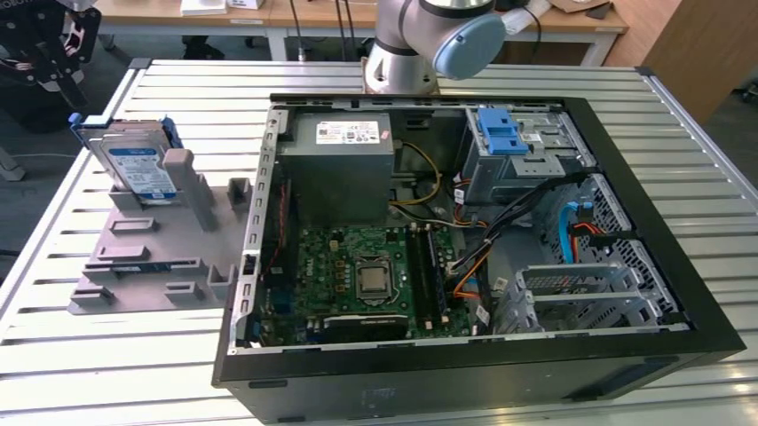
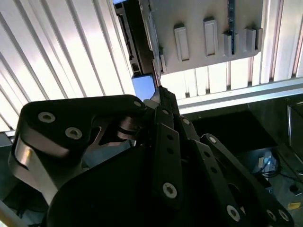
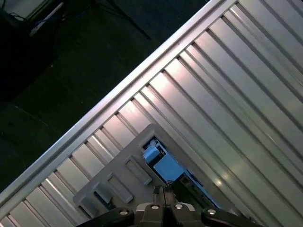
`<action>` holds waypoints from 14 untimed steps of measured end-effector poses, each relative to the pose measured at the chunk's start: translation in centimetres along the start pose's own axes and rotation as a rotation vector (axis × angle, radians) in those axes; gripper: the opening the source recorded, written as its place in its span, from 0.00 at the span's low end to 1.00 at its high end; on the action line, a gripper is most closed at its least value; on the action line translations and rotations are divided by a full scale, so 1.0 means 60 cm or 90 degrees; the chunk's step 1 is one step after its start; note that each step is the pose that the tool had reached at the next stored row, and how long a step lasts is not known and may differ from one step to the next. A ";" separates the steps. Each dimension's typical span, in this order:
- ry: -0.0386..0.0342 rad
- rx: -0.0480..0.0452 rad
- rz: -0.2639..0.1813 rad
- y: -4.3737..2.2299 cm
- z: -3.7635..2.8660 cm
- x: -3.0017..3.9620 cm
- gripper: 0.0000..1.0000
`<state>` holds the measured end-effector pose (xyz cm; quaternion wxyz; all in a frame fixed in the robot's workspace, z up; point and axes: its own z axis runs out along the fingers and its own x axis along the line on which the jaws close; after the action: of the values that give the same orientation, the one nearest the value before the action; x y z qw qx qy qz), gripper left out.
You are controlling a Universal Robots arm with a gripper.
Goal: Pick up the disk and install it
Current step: 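Pick up the disk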
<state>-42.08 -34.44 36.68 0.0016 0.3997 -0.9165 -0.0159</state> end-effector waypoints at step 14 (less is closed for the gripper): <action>0.0031 -0.0002 -0.135 0.000 0.002 0.000 0.11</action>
<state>-42.08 -34.44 36.58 0.0023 0.4948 -0.8689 -0.0151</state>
